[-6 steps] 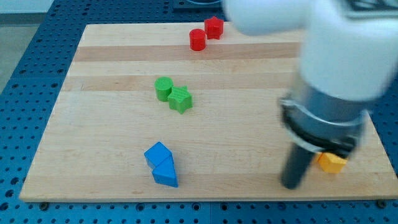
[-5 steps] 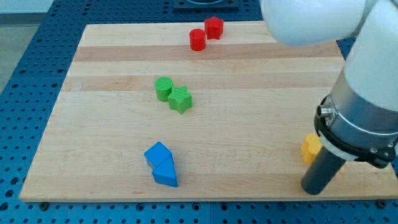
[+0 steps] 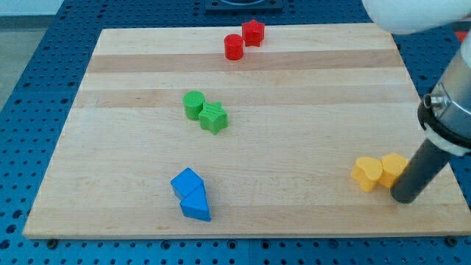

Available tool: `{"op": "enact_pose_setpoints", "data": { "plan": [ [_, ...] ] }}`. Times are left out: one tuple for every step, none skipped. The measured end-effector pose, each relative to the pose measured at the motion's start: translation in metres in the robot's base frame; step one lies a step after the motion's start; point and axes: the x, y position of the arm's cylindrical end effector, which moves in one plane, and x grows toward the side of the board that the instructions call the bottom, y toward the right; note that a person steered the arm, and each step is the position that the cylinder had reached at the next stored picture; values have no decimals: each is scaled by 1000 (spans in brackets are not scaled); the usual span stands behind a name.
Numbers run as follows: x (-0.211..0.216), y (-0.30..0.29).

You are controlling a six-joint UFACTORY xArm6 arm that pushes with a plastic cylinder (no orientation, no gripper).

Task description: Separate the yellow heart and yellow hexagon

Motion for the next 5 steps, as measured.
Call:
{"op": "enact_pose_setpoints", "data": {
  "plan": [
    [-18,0],
    [-35,0],
    [-37,0],
    [-37,0],
    [-45,0]
  ]
}}
